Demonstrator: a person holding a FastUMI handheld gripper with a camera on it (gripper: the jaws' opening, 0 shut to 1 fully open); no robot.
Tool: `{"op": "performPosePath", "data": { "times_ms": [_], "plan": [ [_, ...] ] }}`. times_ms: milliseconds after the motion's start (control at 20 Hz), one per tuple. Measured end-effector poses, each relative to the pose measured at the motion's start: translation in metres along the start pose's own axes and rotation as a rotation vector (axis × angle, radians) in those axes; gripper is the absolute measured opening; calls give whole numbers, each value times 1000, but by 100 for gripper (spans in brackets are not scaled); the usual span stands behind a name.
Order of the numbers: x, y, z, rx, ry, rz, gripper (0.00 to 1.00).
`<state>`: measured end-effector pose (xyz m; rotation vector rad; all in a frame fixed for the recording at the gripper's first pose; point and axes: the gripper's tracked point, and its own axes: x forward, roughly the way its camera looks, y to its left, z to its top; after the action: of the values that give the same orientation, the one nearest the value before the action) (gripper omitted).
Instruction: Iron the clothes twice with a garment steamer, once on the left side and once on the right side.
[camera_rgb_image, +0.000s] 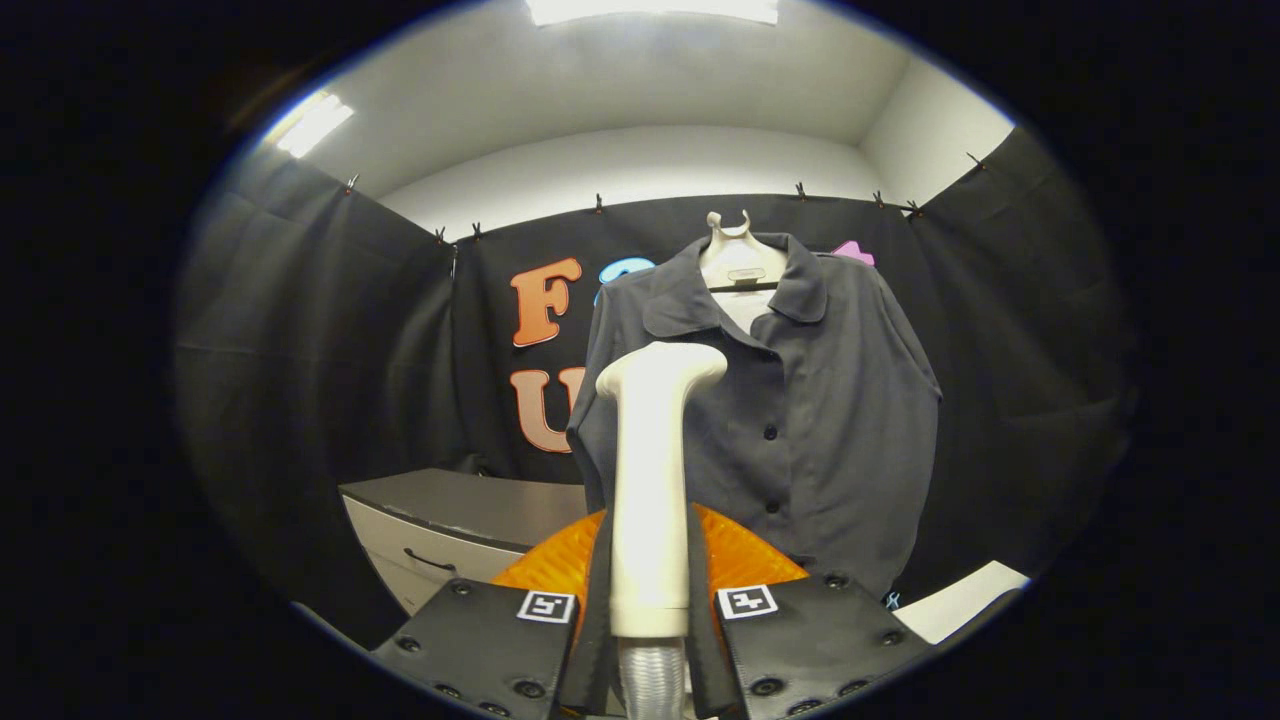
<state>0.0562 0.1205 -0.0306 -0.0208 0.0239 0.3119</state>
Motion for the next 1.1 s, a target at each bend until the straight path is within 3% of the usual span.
{"op": "performPosePath", "data": {
  "times_ms": [400,1100],
  "plan": [
    [47,-11,-18,30,19,6,38],
    [44,-14,-40,15,5,-10,38]
  ]
}}
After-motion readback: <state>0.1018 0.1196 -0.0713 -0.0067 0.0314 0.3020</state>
